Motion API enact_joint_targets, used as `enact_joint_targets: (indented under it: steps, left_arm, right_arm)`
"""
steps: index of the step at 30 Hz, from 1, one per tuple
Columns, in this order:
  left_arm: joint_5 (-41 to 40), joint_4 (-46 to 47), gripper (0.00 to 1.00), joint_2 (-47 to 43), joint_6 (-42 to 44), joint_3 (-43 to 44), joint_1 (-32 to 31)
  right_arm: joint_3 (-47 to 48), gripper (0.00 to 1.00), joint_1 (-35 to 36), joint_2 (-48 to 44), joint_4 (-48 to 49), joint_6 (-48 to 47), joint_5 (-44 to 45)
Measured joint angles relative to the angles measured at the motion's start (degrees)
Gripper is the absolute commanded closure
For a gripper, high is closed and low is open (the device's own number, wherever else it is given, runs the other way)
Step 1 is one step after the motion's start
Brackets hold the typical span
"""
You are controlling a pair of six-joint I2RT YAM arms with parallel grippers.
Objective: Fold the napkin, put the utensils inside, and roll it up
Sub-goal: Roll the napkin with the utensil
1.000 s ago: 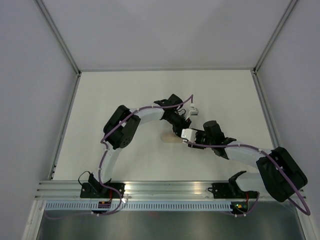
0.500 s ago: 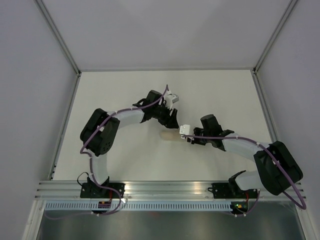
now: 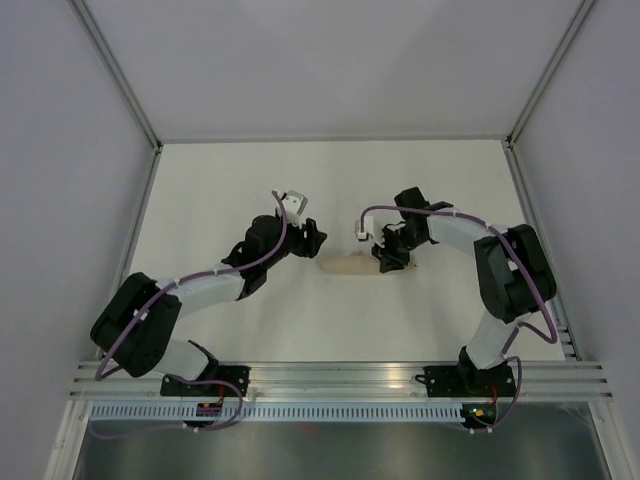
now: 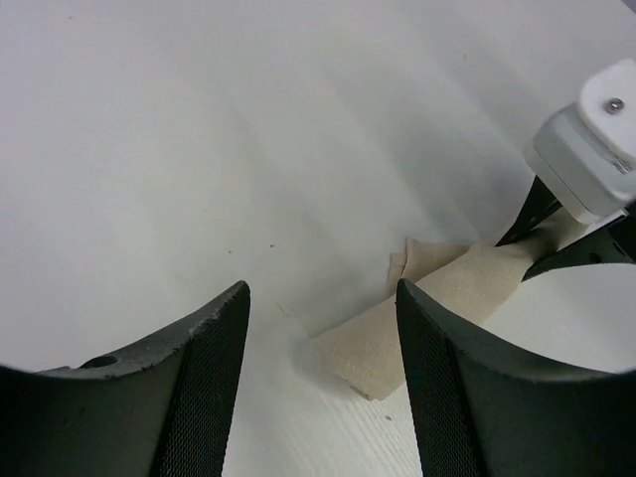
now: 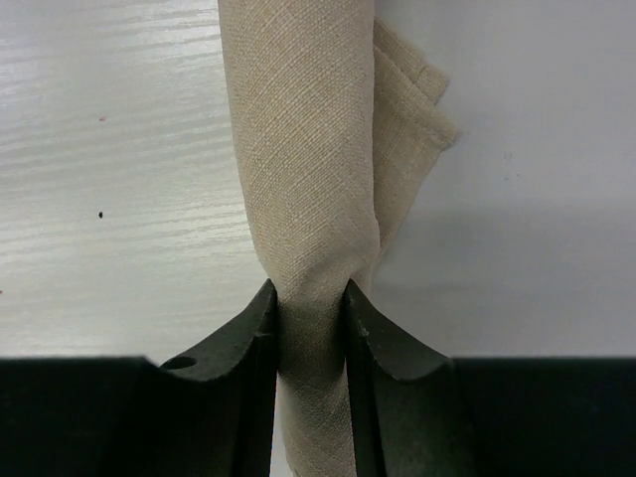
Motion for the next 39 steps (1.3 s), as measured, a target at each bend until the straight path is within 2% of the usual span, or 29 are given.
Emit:
enact_joint_targets:
  steps: [3,8,14,23,27,34,39]
  left_arm:
    - [-3.5,2.8,0.34,-1.9,0.3,-2.7,-2.0]
    - [-9.2,3.9,0.32,-2.1,6.0,-2.9,-10.5]
    - [-13.0,2.6,0.3,2.2,14.8,1.1,-17.7]
    - [-15.6,-0.9,0.27,15.2,30.8,9.8,-23.9]
    - [-15.8,-2.6,0.23,20.4,36.8,12.5,-25.9]
    - [-15.8,-4.3,0.22,25.2,44.5,15.5,-26.6]
    - [-15.8,-4.7,0.25,28.0,47.9,18.4,-26.5]
  right_arm:
    - [6.7,0.84,-1.3,5.6,-7.3,-1.4,-2.7]
    - [17.3,0.83,-2.9,14.4,-19.2,-2.8,-6.2]
    - [24.5,0.82,-3.7,20.2,-26.9,-2.3,-7.9]
    - [27.6,0.81,-3.8,22.7,-30.0,-1.1,-8.4]
    - [29.1,0.81,-4.1,23.9,-31.5,-0.8,-8.7]
    - [31.1,0.81,-4.6,25.7,-33.9,-0.5,-10.0]
    - [31.2,0.81,-4.6,25.9,-34.2,-0.5,-10.2]
